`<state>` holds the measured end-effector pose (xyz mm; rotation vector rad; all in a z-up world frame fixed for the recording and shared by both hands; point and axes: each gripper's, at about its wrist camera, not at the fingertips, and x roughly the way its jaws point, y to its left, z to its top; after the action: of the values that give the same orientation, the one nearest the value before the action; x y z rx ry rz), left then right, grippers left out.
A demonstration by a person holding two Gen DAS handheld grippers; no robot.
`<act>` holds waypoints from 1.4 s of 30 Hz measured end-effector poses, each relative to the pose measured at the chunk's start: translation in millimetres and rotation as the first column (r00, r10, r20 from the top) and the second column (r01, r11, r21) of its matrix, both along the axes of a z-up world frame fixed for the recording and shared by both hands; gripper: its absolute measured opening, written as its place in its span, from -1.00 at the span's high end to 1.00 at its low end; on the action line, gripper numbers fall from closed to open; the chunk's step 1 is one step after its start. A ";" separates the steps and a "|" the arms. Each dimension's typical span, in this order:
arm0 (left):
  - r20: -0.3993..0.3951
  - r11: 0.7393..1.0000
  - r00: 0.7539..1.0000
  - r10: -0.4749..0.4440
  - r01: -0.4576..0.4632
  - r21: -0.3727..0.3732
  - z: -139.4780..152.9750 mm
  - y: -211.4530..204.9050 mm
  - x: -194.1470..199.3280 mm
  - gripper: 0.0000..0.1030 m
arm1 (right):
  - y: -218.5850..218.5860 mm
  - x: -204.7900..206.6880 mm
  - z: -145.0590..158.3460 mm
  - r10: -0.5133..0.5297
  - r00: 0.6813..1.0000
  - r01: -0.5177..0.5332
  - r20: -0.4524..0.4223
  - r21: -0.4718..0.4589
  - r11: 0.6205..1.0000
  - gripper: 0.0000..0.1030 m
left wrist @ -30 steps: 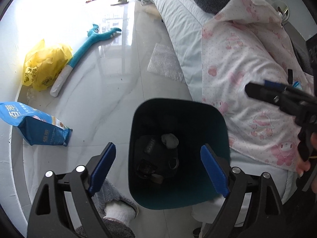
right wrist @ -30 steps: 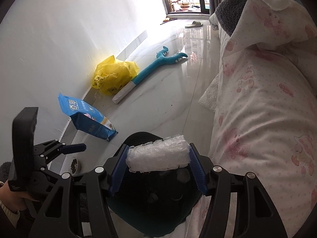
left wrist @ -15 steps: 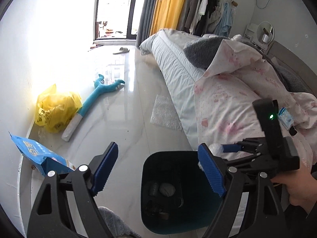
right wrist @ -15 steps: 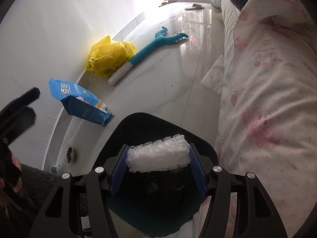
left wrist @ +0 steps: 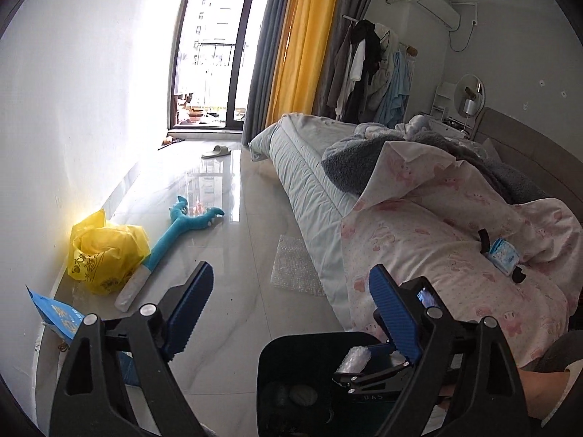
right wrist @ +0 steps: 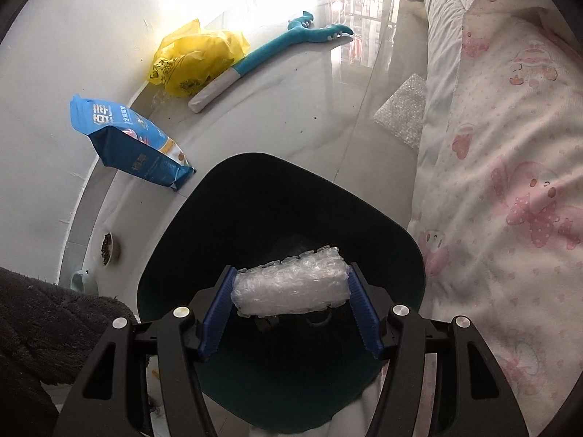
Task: Collect trash
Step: 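Open the right tool to drop the bubble wrap into the teal bin, then return both tools to the bed toward the blue tissue pack and black clip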
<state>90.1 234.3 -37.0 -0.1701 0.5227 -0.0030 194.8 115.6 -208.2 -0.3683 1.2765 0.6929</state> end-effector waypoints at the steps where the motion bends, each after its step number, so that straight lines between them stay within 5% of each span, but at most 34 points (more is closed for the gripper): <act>1: 0.007 1.000 1.000 -0.002 0.002 0.004 1.7 -1.6 0.2 -0.75 | -0.1 -0.4 -0.5 0.000 1.000 0.000 0.000 -0.003 1.000 -0.26; 9: 0.053 0.997 0.999 0.004 -0.001 -0.071 18.7 -9.0 7.0 -0.77 | -11.1 -5.7 16.1 -0.001 1.000 0.000 0.030 0.028 1.000 -0.36; 24: 0.042 0.995 0.999 -0.032 0.035 -0.090 34.4 -53.0 29.8 -0.83 | -60.1 -15.1 89.2 -0.014 0.967 -0.033 0.255 0.179 0.983 -0.47; 42: 0.012 0.987 0.992 -0.127 0.128 -0.097 22.0 -127.4 68.6 -0.83 | -177.4 -0.1 130.1 -0.166 0.905 0.063 0.392 0.263 0.963 -0.47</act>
<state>158.7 106.9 -15.0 -0.2318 0.5270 -0.1543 194.7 -61.8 -78.1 -0.2172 0.7927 0.6225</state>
